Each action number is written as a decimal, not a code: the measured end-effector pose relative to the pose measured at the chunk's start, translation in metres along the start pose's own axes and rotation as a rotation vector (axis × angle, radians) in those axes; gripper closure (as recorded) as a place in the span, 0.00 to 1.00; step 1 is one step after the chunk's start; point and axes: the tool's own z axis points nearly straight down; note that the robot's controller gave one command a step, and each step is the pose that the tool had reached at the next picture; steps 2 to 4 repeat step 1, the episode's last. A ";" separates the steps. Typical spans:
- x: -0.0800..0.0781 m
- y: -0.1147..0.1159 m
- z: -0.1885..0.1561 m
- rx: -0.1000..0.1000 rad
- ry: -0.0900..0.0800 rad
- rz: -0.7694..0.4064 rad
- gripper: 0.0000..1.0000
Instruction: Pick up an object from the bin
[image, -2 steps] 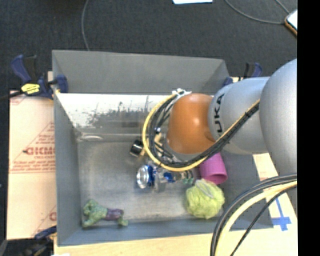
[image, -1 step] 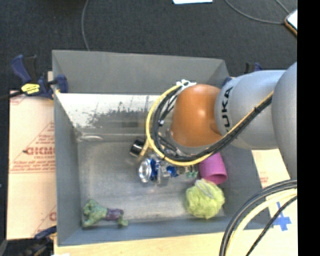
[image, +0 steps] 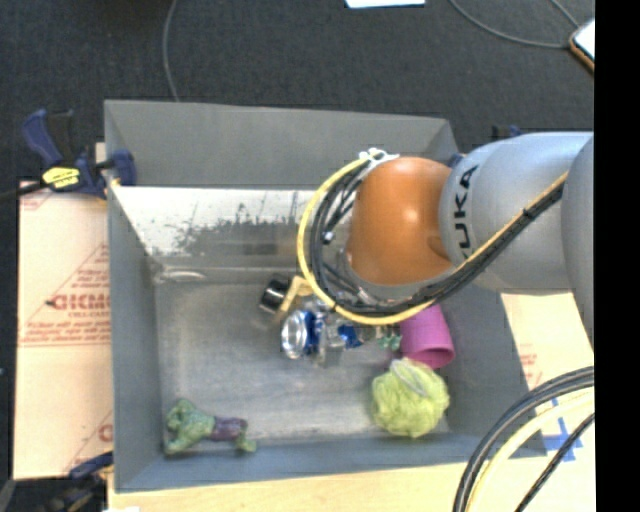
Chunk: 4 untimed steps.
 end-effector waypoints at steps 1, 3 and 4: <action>0.000 0.000 -0.037 0.001 0.003 0.003 1.00; 0.000 0.000 -0.037 0.001 0.003 0.003 1.00; 0.000 0.000 -0.037 0.001 0.003 0.003 1.00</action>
Offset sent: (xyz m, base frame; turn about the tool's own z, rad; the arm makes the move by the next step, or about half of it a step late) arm -0.0016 -0.0004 0.0506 0.0017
